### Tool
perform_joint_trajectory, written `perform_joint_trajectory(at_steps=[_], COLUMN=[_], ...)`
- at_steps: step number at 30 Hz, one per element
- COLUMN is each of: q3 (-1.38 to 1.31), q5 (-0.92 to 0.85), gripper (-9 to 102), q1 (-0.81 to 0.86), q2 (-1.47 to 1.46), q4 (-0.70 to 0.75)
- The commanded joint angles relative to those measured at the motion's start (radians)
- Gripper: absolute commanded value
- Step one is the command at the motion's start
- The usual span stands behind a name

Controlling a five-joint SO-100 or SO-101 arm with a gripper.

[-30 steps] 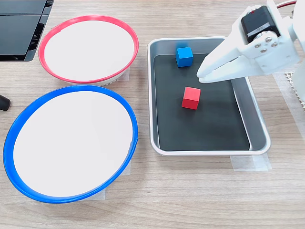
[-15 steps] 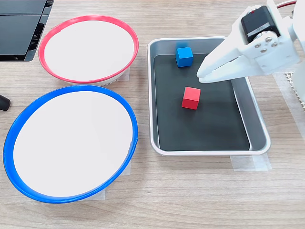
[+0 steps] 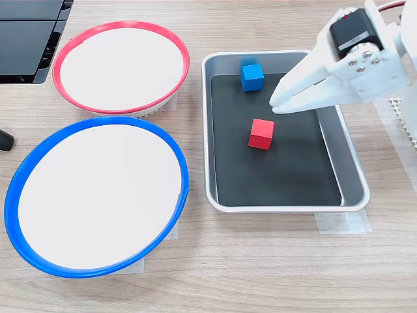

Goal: Move two blocks tray to matching dishes

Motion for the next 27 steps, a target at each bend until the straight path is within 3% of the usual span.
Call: perform_joint_trajectory(at_steps=[1,6,11,17,21,27], q3=[0.002,-0.224,-0.647,-0.997,-1.103,-1.103], q5=[-0.038,-0.029,-0.040,0.083,0.110,0.084], gripper=[0,0,0,16,24,23], q1=[-0.012,0.014,-0.032,-0.054,-0.055,-0.049], q2=[0.021,-0.241,-0.844,-1.413,-1.585,-1.704], q4=[-0.026,-0.060,0.158,0.347,0.353,0.298])
